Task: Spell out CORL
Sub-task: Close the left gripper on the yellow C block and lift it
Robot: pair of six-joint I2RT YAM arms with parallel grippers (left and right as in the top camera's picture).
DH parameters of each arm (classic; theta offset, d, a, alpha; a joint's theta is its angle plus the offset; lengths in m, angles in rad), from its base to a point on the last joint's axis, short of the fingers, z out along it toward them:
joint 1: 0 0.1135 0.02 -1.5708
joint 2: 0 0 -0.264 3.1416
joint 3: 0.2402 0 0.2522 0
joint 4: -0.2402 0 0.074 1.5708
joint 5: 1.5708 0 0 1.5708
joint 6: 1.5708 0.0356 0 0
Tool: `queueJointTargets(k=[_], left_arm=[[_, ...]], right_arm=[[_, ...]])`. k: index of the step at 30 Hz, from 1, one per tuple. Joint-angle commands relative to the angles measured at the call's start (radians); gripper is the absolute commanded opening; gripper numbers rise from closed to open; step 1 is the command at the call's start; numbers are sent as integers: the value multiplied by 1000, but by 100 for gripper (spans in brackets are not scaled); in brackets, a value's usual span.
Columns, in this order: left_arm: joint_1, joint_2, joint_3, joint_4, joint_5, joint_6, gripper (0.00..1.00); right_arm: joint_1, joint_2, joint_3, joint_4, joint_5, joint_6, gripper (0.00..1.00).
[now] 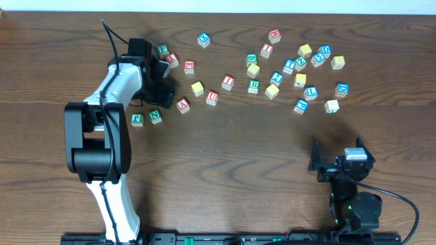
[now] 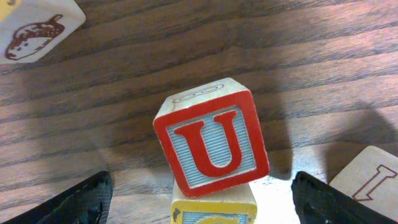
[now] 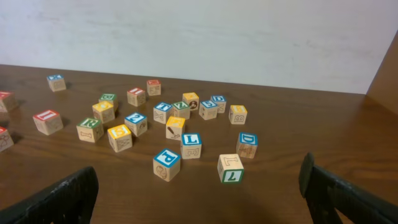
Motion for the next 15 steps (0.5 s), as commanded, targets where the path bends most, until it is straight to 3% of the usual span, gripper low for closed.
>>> queueJointTargets(k=[1,8,10,13,15], left_arm=[[5,4,-8,2,-6,9,87],[5,4,-8,9,-6,9,77],[5,4,-8,10,-6,9,70],[5,4,-8,10,-6,9,47],[5,4,-8,10,-6,9,42]], right_arm=[[-6,-6,-1,-4,8,13,99],[-6,-6,-1,-4,8,13,99],[-6,-6,-1,-4,8,13,99],[-6,-6,-1,-4,8,12,99],[-6,-6,-1,-4,8,12,99]])
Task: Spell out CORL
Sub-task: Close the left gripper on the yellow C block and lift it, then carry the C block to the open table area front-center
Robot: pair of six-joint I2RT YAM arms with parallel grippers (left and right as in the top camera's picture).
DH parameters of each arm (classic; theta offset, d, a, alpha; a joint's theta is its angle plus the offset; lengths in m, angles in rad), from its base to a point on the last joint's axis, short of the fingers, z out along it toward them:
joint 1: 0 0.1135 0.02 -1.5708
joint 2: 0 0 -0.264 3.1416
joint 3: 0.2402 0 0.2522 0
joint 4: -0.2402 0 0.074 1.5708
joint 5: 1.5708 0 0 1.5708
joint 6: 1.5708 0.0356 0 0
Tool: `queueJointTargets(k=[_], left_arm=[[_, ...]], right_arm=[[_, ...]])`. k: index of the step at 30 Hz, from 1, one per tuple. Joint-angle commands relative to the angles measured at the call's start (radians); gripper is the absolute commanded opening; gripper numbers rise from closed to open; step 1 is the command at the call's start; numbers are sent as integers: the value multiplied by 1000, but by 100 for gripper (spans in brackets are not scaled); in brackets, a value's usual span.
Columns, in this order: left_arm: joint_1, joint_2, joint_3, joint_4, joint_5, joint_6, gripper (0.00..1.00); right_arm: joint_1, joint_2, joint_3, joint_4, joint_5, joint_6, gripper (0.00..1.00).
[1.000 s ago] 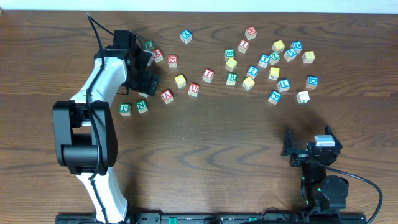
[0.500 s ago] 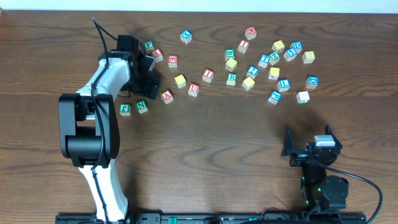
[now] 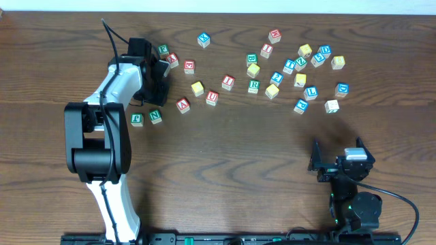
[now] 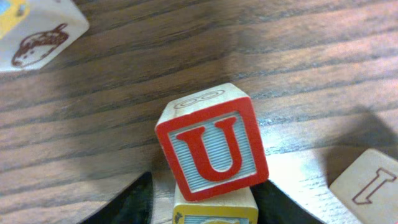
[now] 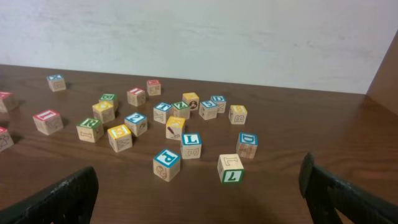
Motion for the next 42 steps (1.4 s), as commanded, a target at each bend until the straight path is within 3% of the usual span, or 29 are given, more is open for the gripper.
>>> queueJointTargets(k=[1,6,18,24,29,33,42], left_arm=[[5,4,-8,0,-6,3,39],[5,4,-8,0,-6,3,20],[5,-27,7,-39,-6,3,19],[4,-166,22,-75,-2,-6,14],[4,-393,22,-74,-2,-72,14],[4,-557,22,-90,-2,-211,14],[-23,-686,1,-307,-2,-358,14]], right_arm=[[-6,-6,-1,-4,8,13,99],[-6,-6,-1,-4,8,12,99],[-6,-6,-1,-4,8,13,99],[-6,-6,-1,-4,8,12,99],[-6,-6,-1,-4,8,12,99],[-6,-6,-1,-4,8,13,99],[-6,-6,-1,-4,8,12,99]])
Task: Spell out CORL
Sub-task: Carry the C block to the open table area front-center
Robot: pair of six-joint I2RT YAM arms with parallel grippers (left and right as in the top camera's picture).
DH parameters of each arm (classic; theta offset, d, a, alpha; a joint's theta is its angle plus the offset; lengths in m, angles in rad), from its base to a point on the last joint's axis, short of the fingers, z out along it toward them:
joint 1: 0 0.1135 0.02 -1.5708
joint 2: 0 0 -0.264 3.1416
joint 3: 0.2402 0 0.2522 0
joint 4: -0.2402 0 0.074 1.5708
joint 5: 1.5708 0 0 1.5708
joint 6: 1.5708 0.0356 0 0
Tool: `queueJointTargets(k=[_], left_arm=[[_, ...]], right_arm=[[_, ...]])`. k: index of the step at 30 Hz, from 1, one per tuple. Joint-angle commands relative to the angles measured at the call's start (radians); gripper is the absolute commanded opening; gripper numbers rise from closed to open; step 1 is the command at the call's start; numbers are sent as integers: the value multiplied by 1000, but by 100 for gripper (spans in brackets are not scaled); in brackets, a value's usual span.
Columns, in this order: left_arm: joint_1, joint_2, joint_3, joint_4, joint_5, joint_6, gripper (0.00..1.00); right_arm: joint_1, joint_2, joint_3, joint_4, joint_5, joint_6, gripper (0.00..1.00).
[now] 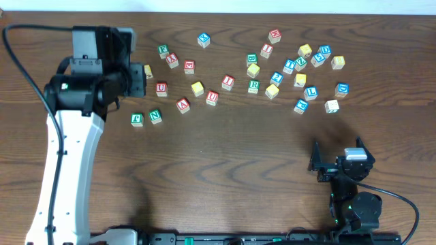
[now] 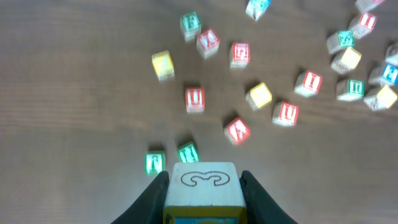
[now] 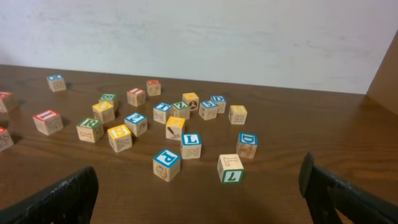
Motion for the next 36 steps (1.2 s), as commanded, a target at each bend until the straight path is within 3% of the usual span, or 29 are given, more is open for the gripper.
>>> queueJointTargets(k=[1,4,8,13,16,25,36], left_arm=[[-35,6,-22,-44,-2,-67,14],[-100,6,-103,-23,-3,-79,14],[-226,6,-274,115,-7,-149,13],[-381,7,-534,388,-11,-324,13],[-439,8,-645,493,-91,-431,14],[-468,18,-697,552,-227,-478,13],[-520,156,-697,615,-223,-523,13]], right_arm=[[-6,-6,-1,-4,8,13,99],[-6,-6,-1,-4,8,12,99],[-6,-6,-1,-4,8,13,99],[-6,-6,-1,-4,8,13,99],[-6,-6,-1,-4,8,12,99],[-6,-6,-1,-4,8,13,99],[-6,-6,-1,-4,8,13,99]])
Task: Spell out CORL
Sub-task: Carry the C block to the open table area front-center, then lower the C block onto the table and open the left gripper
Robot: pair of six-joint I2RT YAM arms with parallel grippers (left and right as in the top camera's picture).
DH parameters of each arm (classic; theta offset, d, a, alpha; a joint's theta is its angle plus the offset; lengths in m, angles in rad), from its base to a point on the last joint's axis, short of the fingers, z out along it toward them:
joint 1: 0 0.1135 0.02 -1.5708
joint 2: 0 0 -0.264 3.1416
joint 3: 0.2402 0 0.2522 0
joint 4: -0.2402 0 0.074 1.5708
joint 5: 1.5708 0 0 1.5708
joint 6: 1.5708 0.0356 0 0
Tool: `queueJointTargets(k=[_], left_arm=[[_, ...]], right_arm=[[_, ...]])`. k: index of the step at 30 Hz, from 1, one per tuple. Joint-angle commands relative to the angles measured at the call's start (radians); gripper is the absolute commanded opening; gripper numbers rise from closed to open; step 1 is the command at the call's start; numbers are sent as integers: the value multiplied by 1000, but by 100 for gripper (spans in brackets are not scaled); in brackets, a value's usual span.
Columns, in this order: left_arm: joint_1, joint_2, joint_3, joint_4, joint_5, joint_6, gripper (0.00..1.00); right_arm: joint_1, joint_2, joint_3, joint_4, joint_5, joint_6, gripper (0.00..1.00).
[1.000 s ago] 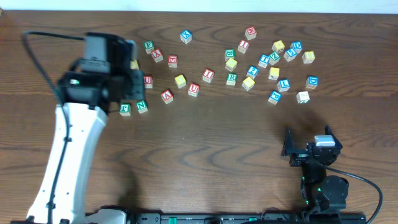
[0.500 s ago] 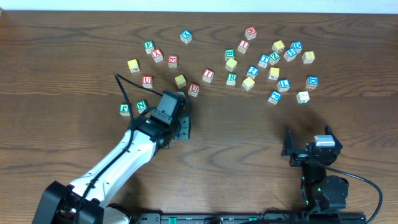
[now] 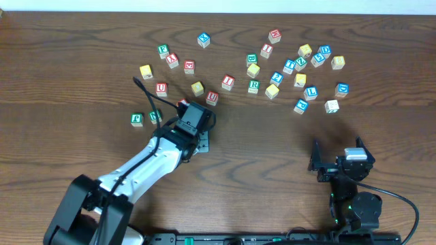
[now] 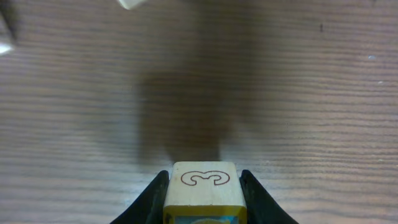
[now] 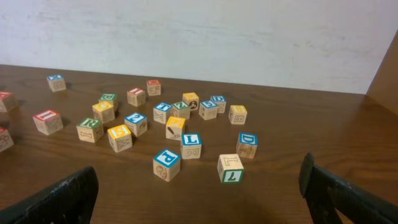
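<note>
My left gripper (image 4: 202,208) is shut on a yellow-edged wooden block (image 4: 202,185) with an outlined mark on its upper face, held low over bare wood. In the overhead view the left gripper (image 3: 198,141) is in front of the left blocks, and the block is hidden under it. Loose letter blocks lie across the far table, among them a green R (image 3: 254,86) and a blue L (image 3: 311,92), with the L (image 5: 191,145) also in the right wrist view. My right gripper (image 5: 198,190) rests open and holds nothing at the front right (image 3: 338,163).
A red U block (image 3: 161,88), a yellow block (image 3: 145,71) and two green blocks (image 3: 137,119) lie behind and left of the left arm. A blue P block (image 5: 166,163) and a green-faced block (image 5: 231,168) lie nearest the right gripper.
My left arm was raised at the far left with the yellow-edged block held high. Now it is low over bare table nearer the middle, block still gripped. The right arm has not moved.
My left gripper stood open around a yellow block with a red U block leaning on it at the far left. Then the fingers were shut on the yellow block. Then it was held high, the U left on the table. Now it hangs low over bare wood.
</note>
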Motion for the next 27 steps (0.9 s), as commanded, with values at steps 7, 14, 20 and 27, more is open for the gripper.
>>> queueJointTargets(k=[7,14,20,27], left_arm=[[-35,20,-3,48,-34,-16,13],[-35,35,-3,56,-60,9,13],[-34,76,1,58,-55,22,13],[-34,64,12,42,-37,36,13]], right_arm=[[-6,-6,-1,-4,8,13,99],[-6,-6,-1,-4,8,13,99],[-6,-6,-1,-4,8,13,99],[-6,-6,-1,-4,8,13,99]])
